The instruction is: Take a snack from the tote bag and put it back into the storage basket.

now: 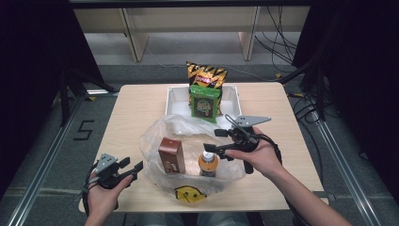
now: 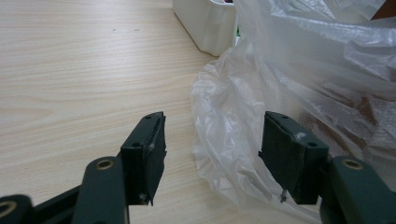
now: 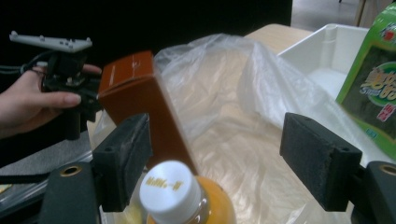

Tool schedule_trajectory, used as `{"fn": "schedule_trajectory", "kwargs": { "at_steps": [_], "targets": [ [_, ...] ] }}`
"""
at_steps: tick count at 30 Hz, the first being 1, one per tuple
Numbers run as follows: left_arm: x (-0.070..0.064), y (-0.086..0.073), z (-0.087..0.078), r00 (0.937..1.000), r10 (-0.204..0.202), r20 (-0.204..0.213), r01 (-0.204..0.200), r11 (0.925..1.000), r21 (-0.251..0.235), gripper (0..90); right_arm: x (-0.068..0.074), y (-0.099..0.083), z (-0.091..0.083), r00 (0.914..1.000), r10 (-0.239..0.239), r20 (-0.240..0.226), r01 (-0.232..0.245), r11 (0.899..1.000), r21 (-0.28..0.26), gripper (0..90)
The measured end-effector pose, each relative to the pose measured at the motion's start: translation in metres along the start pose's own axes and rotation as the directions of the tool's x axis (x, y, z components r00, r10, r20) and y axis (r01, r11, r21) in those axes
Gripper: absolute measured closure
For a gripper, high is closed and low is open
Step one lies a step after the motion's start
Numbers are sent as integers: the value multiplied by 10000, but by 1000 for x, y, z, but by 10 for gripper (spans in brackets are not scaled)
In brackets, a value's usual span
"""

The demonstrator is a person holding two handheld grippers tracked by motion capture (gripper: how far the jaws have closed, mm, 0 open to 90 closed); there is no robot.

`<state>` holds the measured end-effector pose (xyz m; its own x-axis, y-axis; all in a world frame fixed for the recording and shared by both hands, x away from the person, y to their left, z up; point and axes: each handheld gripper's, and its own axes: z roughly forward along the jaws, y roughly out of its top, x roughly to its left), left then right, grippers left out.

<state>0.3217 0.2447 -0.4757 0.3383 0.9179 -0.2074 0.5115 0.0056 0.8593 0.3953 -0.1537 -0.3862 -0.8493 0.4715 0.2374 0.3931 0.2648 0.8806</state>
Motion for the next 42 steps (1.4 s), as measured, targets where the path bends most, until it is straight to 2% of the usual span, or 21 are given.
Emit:
{"fn": "schedule_trajectory", "kwargs": {
  "at_steps": [1, 2, 3, 7, 8, 9, 10, 13, 14, 17, 19, 20, 22, 25, 31, 32, 33, 36, 37, 39, 42],
  "targets": [
    [0, 0, 0, 10000, -3, -4, 3, 10000, -6, 396, 3, -2, 1, 9992, 378, -86, -376, 9991, 185, 247],
    [0, 0, 0, 10000, -4, -1, 4, 10000, -14, 396, 2, -5, 3, 9998, 156, -118, -154, 9997, 170, 246],
    [0, 0, 0, 10000, -5, -53, 6, 10000, 37, 395, 4, -7, 3, 9998, 181, -22, -180, 9993, 324, 245],
    [1, 0, 0, 10000, -14, 34, 14, 10000, -20, 395, 6, -14, 8, 9996, 165, -224, -153, 9985, 534, 236],
    [0, 0, 0, 10000, 5, -39, -5, 10000, 27, 395, 7, -18, 10, 9997, -82, -237, 96, 9981, 601, 235],
    [0, 0, 0, 10000, 4, -35, -4, 10000, 20, 395, 10, -20, 11, 9997, 215, -136, -205, 9975, 674, 234],
    [0, 0, 0, 10000, 1, -25, -1, 10000, 23, 395, 8, -23, 14, 9998, 41, -215, -25, 9975, 712, 233],
    [0, 0, 0, 10000, 4, 17, -4, 10000, -2, 395, 10, -28, 17, 9994, 91, -339, -60, 9960, 889, 231],
    [0, 0, 0, 10000, -6, 11, 6, 10000, -14, 395, 8, -33, 22, 9993, -269, -252, 293, 9946, 993, 229],
    [1, 0, 0, 10000, -7, 8, 7, 10000, -23, 395, 11, -37, 25, 9999, -18, -161, 36, 9935, 1142, 225],
    [1, 0, 0, 10000, -12, 13, 12, 10000, 1, 395, 9, -40, 25, 9994, -336, -91, 345, 9908, 1312, 222],
    [1, 0, 0, 10000, -10, 20, 10, 10000, -1, 396, 9, -42, 27, 9990, -361, -278, 393, 9911, 1271, 220],
    [1, 0, 1, 10000, 15, 64, -15, 10000, 4, 396, 11, -45, 27, 9998, -179, -61, 186, 9905, 1364, 218],
    [0, 0, 0, 10000, 20, 6, -20, 10000, 30, 396, 10, -51, 30, 9994, -350, 69, 336, 9874, 1545, 213],
    [1, -1, 1, 9999, 61, 101, -61, 10000, 4, 395, 9, -58, 34, 9996, -283, -43, 286, 9863, 1622, 219],
    [1, -1, 1, 9999, 60, 95, -60, 10000, 12, 395, 7, -59, 35, 9989, -395, -247, 430, 9862, 1601, 223],
    [1, -1, 1, 10000, 60, 61, -60, 10000, 43, 396, 9, -59, 35, 9997, -204, -136, 223, 9864, 1629, 228],
    [0, -2, 1, 9999, 54, 88, -55, 10000, 71, 395, 8, -61, 36, 9986, -536, 1, 530, 9876, 1479, 258],
    [0, -1, 1, 9999, 93, 101, -93, 9999, 61, 396, 9, -62, 36, 9992, -366, -150, 385, 9861, 1613, 263],
    [0, -2, 1, 9999, 119, 108, -119, 9999, 36, 396, 7, -62, 36, 9984, -545, -154, 563, 9859, 1578, 273],
    [0, -2, 1, 9999, 128, 89, -128, 9999, 68, 394, 9, -64, 37, 9985, -503, -216, 530, 9874, 1489, 279]
  ]
}}
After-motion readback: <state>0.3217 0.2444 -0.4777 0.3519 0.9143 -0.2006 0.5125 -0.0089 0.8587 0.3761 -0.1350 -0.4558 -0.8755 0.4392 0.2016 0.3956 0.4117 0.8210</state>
